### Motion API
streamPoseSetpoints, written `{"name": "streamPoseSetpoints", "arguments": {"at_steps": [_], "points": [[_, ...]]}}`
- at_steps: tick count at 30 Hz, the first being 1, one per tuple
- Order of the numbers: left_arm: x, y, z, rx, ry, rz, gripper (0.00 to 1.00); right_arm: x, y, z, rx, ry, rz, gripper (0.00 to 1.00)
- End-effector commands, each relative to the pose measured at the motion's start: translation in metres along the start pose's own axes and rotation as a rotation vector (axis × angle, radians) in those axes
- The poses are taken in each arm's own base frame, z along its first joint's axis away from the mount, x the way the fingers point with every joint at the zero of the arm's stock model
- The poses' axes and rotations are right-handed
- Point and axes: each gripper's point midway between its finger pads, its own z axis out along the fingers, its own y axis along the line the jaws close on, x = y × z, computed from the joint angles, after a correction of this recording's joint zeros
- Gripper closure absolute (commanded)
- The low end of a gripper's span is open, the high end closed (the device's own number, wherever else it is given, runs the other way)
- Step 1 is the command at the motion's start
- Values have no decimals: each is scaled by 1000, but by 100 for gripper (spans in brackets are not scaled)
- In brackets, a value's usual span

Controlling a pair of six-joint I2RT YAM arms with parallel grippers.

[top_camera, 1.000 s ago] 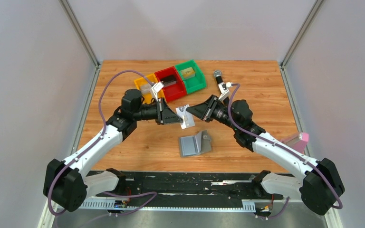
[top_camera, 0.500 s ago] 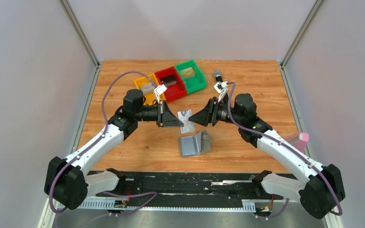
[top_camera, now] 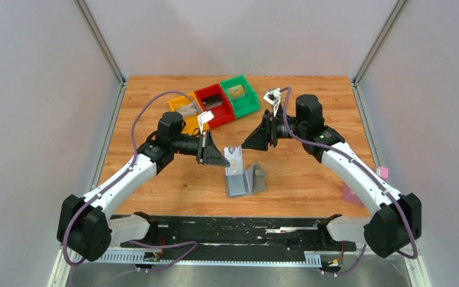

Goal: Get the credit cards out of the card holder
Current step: Place the credit card in the storage box.

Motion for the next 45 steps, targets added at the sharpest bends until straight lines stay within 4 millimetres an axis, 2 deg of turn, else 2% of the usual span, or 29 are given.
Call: {"name": "streamPoseSetpoints", "arguments": {"at_steps": [1,5,9,15,17,19,20,21,22,23,25,26,28,31,34,35,38,40,43,44,45], "points": [[-1,-15,-2,63,40,53,100,5,3,5,-96,91,-15,50],[2,-13,-2,61,49,51,100,8,-3,14,-142,135,19,51],[4,-12,-2,57,60,48,100,13,3,21,-209,175,52,56],[5,-2,0,26,74,46,100,23,4,25,-235,196,80,69],[5,-1,0,26,78,44,100,25,5,25,-244,198,86,78],[5,1,0,15,76,46,100,26,4,25,-239,194,87,98],[4,1,0,3,76,41,99,27,4,25,-237,193,92,100],[4,6,0,-25,70,35,96,27,5,25,-233,190,97,100],[2,7,0,-40,64,35,89,26,3,25,-223,180,104,100],[-1,13,0,-72,48,36,86,26,2,26,-212,167,111,100],[-5,19,0,-107,25,34,74,23,-3,28,-177,133,130,100],[-9,23,-1,-129,10,31,60,22,-5,29,-159,118,148,100],[-14,28,-2,-154,-15,26,45,13,-7,31,-130,63,165,100],[-25,36,-8,-187,-72,15,38,1,-14,30,-53,-35,198,100],[-36,46,-23,-179,-153,-63,34,-12,-24,22,1,-147,270,100],[-44,44,-25,-159,-185,-39,32,-17,-26,19,7,-188,286,100],[-51,47,-35,-162,-249,-66,30,-29,-29,12,34,-302,332,100],[-60,43,-38,-160,-292,-39,29,-40,-31,8,52,-388,375,100],[-65,39,-37,-125,-340,-48,29,-47,-37,2,68,-503,463,100],[-73,33,-38,-98,-375,-51,29,-48,-40,0,79,-542,489,100],[-70,37,-37,-91,-386,-72,29,-50,-42,-1,87,-575,509,100]]}}
